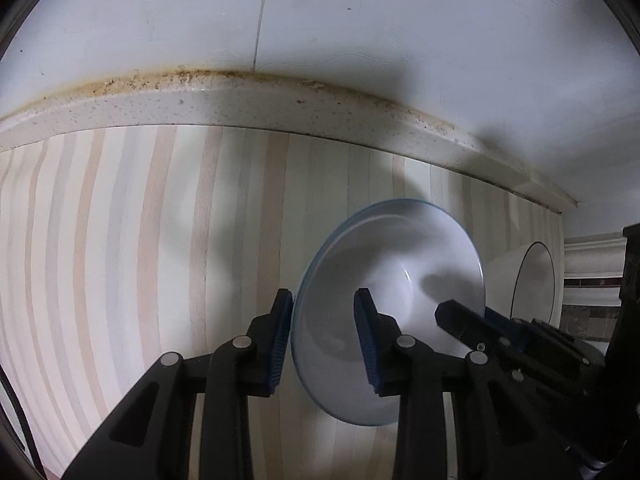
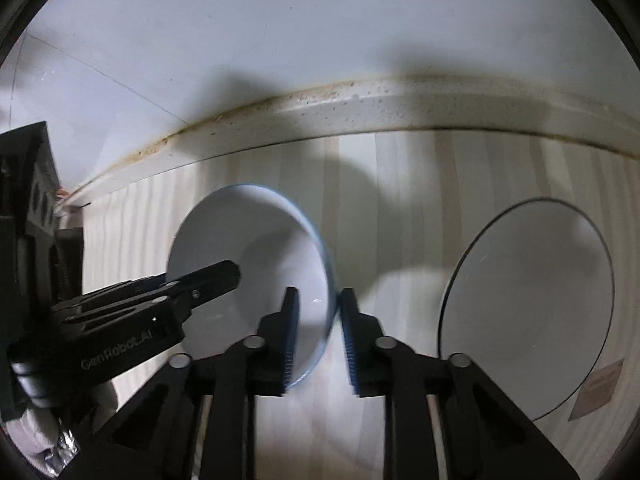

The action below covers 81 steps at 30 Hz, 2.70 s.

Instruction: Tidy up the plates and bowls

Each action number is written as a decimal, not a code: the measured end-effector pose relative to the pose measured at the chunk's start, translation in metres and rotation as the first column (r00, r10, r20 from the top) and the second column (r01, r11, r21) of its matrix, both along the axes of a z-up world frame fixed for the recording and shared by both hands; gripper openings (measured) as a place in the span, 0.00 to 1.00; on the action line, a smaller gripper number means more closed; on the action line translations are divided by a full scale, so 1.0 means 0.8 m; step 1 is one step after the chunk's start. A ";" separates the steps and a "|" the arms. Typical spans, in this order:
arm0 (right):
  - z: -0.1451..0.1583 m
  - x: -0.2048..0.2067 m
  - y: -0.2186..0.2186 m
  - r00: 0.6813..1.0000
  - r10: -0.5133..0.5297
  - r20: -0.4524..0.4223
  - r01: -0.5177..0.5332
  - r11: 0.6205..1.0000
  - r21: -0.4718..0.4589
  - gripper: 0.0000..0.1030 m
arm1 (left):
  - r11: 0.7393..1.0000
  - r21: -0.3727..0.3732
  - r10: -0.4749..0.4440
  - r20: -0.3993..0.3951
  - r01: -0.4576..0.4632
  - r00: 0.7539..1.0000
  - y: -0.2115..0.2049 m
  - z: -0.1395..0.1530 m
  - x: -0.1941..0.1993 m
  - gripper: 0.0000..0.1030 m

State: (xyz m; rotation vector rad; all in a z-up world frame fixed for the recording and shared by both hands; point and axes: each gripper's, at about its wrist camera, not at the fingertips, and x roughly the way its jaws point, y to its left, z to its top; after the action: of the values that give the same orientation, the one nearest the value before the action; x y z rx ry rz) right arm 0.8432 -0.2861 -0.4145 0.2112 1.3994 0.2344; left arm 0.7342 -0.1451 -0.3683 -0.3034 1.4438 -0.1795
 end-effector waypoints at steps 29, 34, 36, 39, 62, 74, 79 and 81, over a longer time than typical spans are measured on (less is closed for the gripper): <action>0.129 -0.244 -0.085 0.992 -0.035 0.120 0.030 0.999 0.038 0.14 | 0.981 0.017 -0.194 0.117 0.194 0.974 -0.084 0.136 -0.217 0.28; 0.127 -0.296 -0.108 0.994 -0.045 0.101 0.041 0.998 0.041 0.14 | 0.973 0.000 -0.230 0.070 0.230 0.971 -0.102 0.119 -0.248 0.28; 0.121 -0.312 -0.113 0.995 -0.044 0.088 0.041 0.998 0.040 0.14 | 0.971 -0.001 -0.238 0.051 0.238 0.970 -0.107 0.108 -0.254 0.28; 0.109 -0.331 -0.120 0.997 -0.045 0.063 0.043 0.998 0.035 0.14 | 0.967 0.015 -0.254 0.026 0.253 0.967 -0.114 0.096 -0.266 0.28; 0.029 -0.339 -0.132 0.996 -0.034 -0.087 0.038 0.998 0.047 0.14 | 0.939 0.119 -0.314 -0.078 0.322 0.946 -0.145 0.040 -0.279 0.28; 0.026 -0.334 -0.134 0.993 -0.023 -0.112 0.028 0.999 0.044 0.14 | 0.935 0.133 -0.319 -0.081 0.328 0.944 -0.147 0.041 -0.280 0.28; 0.025 -0.332 -0.139 0.991 -0.031 -0.133 0.041 0.997 0.070 0.15 | 0.940 0.117 -0.313 -0.072 0.320 0.947 -0.138 0.056 -0.277 0.28; 0.030 -0.331 -0.145 0.990 -0.041 -0.137 0.053 0.995 0.085 0.15 | 0.945 0.094 -0.310 -0.053 0.314 0.949 -0.133 0.073 -0.273 0.28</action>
State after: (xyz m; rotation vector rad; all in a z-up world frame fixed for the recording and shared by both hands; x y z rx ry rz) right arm 0.5787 -0.4020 -0.3906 0.3386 1.5178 0.2469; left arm 0.5155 -0.2516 -0.3099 0.0080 1.5275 -0.3577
